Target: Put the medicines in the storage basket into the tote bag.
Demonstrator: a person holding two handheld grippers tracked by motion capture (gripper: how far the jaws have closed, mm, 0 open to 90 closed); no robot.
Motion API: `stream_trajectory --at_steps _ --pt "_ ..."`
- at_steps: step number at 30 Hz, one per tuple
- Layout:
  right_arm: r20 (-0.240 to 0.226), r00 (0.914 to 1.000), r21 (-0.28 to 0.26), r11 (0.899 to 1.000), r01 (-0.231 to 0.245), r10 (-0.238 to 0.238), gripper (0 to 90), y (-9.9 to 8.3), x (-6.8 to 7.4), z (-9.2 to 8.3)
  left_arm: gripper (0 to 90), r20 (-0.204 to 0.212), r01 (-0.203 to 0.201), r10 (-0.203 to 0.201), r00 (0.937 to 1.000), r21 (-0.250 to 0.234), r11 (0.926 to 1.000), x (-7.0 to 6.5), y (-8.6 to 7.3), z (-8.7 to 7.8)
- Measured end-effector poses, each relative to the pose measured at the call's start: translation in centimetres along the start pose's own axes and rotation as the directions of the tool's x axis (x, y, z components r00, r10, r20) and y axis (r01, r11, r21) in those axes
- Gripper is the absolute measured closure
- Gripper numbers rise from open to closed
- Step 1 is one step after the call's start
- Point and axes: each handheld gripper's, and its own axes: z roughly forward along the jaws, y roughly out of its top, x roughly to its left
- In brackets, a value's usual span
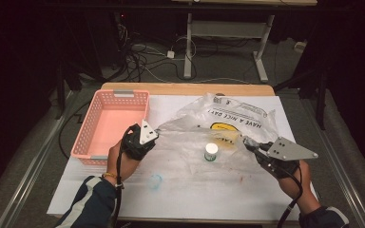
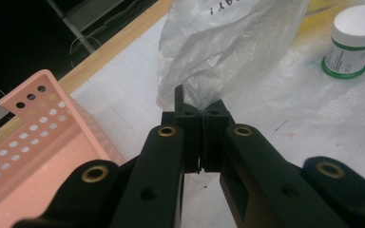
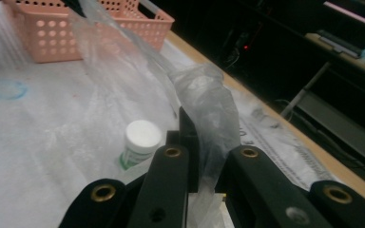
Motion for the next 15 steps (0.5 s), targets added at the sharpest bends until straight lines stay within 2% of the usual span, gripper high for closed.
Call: stream_trajectory --at_steps 7,12,15 --pt "0.056 0.9983 -0.042 0.999 -0.015 0.017 89.6 0.5 -2.3 -0.1 85.8 0.008 0.030 -0.030 0.9995 -0.050 0.9983 1.3 0.5 -0.5" --pt "0.095 0.9949 -0.049 0.998 -0.030 0.035 89.6 0.6 -3.5 1.0 85.8 0.024 0.028 -0.026 0.9994 -0.067 0.9974 1.7 1.1 -0.3" --pt "0.110 0.9929 -0.055 0.998 -0.040 0.045 89.6 0.6 -4.1 1.6 85.8 0.037 0.024 -0.020 0.9991 -0.098 0.9949 1.8 1.3 -0.3"
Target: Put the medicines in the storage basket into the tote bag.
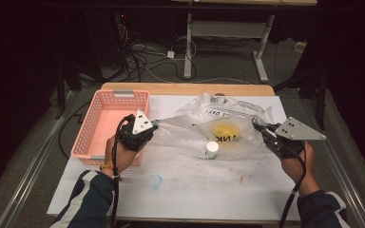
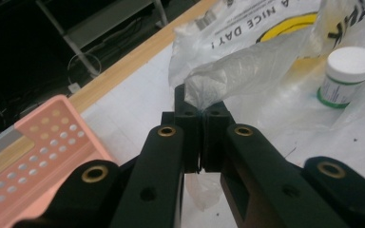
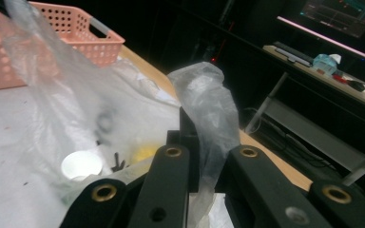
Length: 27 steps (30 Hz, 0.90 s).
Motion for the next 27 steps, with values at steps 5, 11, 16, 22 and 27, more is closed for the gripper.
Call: stream_trajectory --at_steps 5,11,16,22,27 --pt "0.012 0.9998 -0.001 1.000 -0.014 0.014 89.6 0.0 -0.5 0.9 85.9 0.012 -0.001 0.001 0.9999 -0.033 0.9995 0.2 0.0 -0.1" --pt "0.010 0.9998 -0.008 1.000 -0.018 0.018 89.6 0.1 -0.6 1.0 85.9 0.025 0.013 -0.012 0.9996 -0.059 0.9982 0.5 0.1 -0.7" --pt "0.010 0.9996 -0.040 0.999 -0.025 0.025 89.7 0.6 -1.0 0.1 86.0 0.039 0.046 -0.042 0.9983 -0.107 0.9932 0.9 0.7 -2.0" --pt "0.020 0.9984 -0.096 0.994 -0.052 0.054 89.8 1.5 -2.1 -1.7 86.0 0.035 0.068 -0.063 0.9974 -0.154 0.9857 1.6 1.5 -3.4" --pt "0.041 0.9962 -0.117 0.991 -0.071 0.076 90.0 1.9 -2.6 -2.4 86.0 0.027 0.067 -0.064 0.9976 -0.163 0.9843 1.7 2.0 -3.6"
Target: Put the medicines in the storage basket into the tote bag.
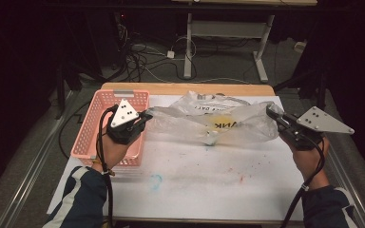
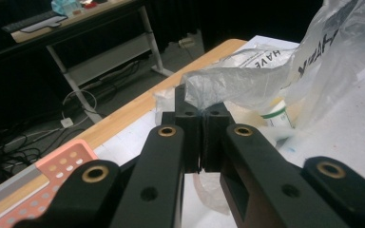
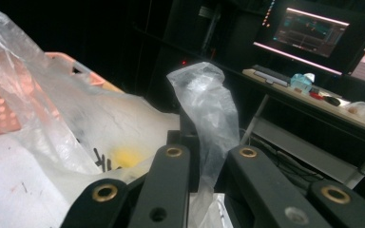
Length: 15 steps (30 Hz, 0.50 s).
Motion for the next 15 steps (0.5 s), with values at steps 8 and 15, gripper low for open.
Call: stream_trajectory --at_steps 8,15 --pt "-0.007 1.0000 0.029 1.000 0.007 -0.006 90.0 0.1 0.4 2.5 86.0 0.011 -0.006 0.006 0.9999 0.003 1.0000 -0.3 0.6 2.4" --pt "-0.014 0.9998 0.068 0.998 -0.012 0.013 90.0 -0.5 0.5 4.7 86.0 0.023 -0.005 0.005 0.9997 0.001 1.0000 -0.5 1.0 4.3"
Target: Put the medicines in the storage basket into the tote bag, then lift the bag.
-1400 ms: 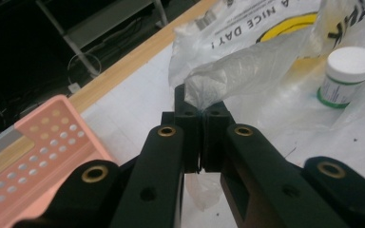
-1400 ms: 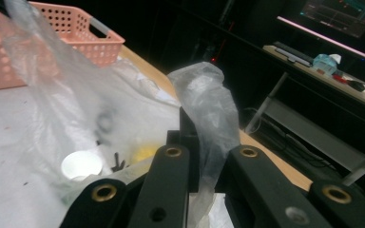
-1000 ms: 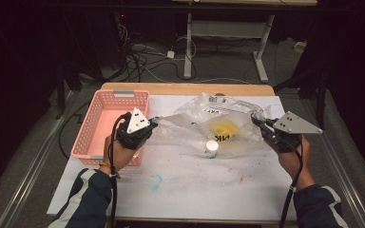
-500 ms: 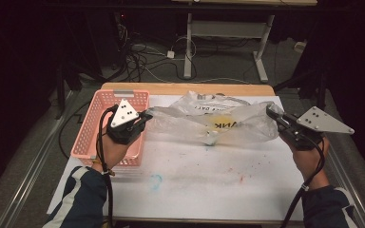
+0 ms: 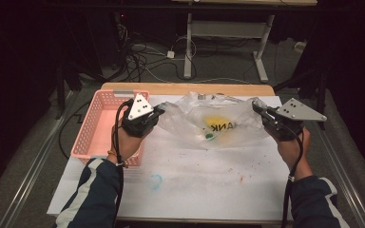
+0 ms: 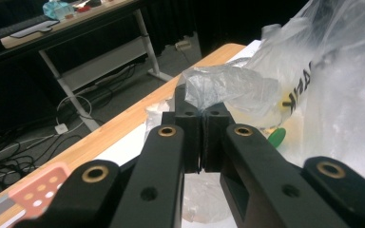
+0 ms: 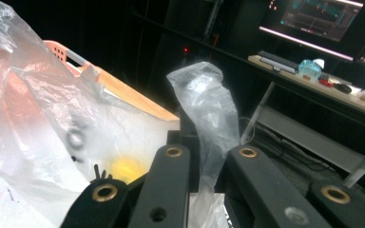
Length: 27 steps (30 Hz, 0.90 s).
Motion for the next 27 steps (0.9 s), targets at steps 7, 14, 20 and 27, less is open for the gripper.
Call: stream_trajectory --at_steps 7,14,20,27 --pt "0.005 0.9999 0.022 1.000 -0.014 0.014 90.0 -0.3 -0.2 1.7 86.0 0.011 -0.017 0.017 0.9998 0.013 0.9998 -0.2 0.3 1.7" --pt "0.011 0.9998 0.045 0.999 -0.018 0.018 90.0 -0.6 -0.6 3.2 86.0 0.021 -0.001 0.001 0.9998 -0.011 0.9999 -0.1 1.0 3.3" --pt "0.021 0.9991 0.047 0.998 -0.039 0.038 90.0 0.2 -1.7 4.0 85.9 0.031 0.002 0.000 0.9995 -0.046 0.9989 0.2 2.9 4.4" --pt "-0.010 0.9967 0.004 0.997 -0.081 0.081 90.0 2.3 -2.4 4.2 86.0 0.049 -0.007 0.011 0.9987 -0.100 0.9950 0.1 5.1 4.2"
